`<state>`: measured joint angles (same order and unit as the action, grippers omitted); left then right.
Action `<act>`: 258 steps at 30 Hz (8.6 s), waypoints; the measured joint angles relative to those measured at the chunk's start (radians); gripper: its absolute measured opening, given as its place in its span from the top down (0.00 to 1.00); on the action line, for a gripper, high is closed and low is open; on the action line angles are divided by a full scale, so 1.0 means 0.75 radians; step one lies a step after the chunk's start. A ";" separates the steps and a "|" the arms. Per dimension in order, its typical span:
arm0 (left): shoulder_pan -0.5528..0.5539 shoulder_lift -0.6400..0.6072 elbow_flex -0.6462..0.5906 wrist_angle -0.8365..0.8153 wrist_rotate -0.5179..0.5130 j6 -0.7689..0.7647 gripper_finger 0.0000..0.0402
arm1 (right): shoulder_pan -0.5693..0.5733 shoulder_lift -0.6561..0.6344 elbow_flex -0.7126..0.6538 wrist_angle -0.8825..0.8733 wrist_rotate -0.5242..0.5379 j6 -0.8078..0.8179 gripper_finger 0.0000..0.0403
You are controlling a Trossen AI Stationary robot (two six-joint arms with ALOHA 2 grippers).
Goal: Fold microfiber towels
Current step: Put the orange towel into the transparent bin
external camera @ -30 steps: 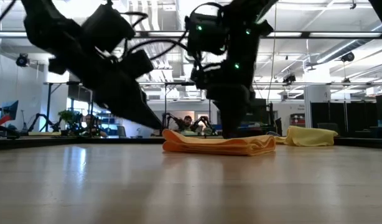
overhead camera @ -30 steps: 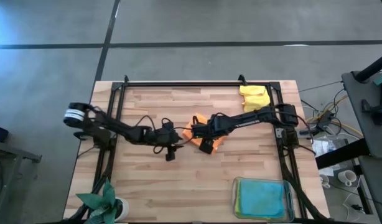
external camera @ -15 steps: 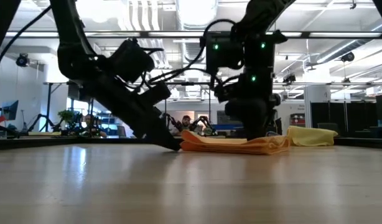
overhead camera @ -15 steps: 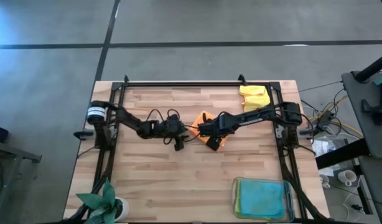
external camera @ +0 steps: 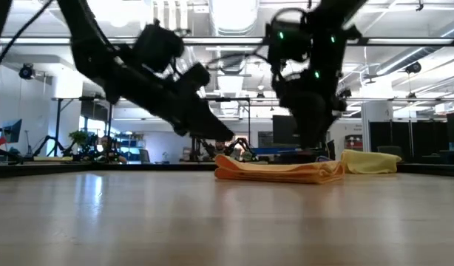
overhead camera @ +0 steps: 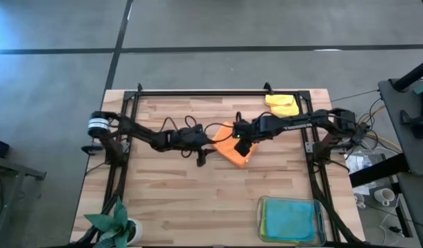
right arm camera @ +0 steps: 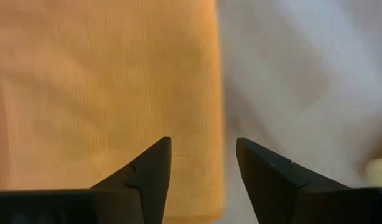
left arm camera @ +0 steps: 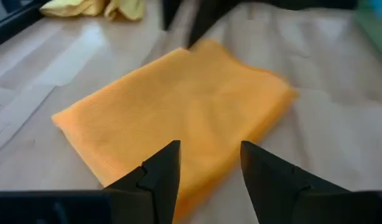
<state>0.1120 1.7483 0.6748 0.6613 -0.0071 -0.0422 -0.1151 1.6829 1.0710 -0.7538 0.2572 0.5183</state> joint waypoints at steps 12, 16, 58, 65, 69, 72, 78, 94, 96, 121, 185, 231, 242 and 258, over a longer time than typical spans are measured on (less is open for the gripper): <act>0.163 0.412 0.220 0.119 0.036 0.009 0.62 | -0.065 -0.049 -0.290 0.029 -0.202 0.154 0.82; 0.191 0.399 0.213 0.104 0.101 0.034 0.62 | -0.048 -0.060 -0.309 0.027 -0.267 0.157 0.87; 0.018 0.461 0.337 0.084 0.102 0.070 0.62 | -0.352 0.368 0.213 0.296 -0.021 -0.249 0.98; 0.007 0.256 0.326 -0.144 0.110 0.112 0.62 | -0.241 0.139 0.216 0.153 -0.023 -0.180 0.95; -0.015 0.026 0.271 -0.360 0.111 0.173 0.62 | -0.201 0.026 0.212 -0.043 -0.050 -0.093 0.86; -0.015 -0.172 0.188 -0.385 0.111 0.180 0.62 | -0.213 -0.012 0.193 -0.087 -0.133 -0.067 0.74; -0.020 -0.517 -0.140 -0.332 0.106 0.083 0.62 | -0.271 0.013 0.135 -0.060 -0.189 -0.042 0.53; -0.019 -0.821 -0.743 0.319 0.101 -0.069 0.62 | -0.157 -0.003 -0.016 0.133 -0.311 0.229 0.38; -0.018 -0.819 -0.743 0.322 0.100 -0.061 0.62 | -0.081 -0.009 0.020 0.256 -0.225 0.205 0.38; -0.019 -0.806 -0.729 0.322 0.104 -0.075 0.62 | 0.144 0.719 0.659 0.425 -0.132 -0.118 0.39; -0.313 -1.010 -0.729 0.153 0.208 -0.147 0.62 | 0.675 1.111 1.692 -0.511 -0.387 0.855 0.39; -0.313 -1.013 -0.729 0.197 0.214 -0.143 0.62 | 0.812 1.038 1.374 -0.410 -0.195 1.997 0.96; -0.313 -1.011 -0.731 0.196 0.214 -0.142 0.62 | 0.910 1.029 1.709 -0.861 -0.409 2.103 0.97; -0.313 -1.005 -0.732 0.211 0.213 -0.143 0.62 | 1.100 0.826 1.684 -1.088 -0.415 2.291 0.97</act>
<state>-0.1226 0.9944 0.1258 0.8195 0.1528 -0.1494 0.7097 2.3024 2.3339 -1.5697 -0.0544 2.2368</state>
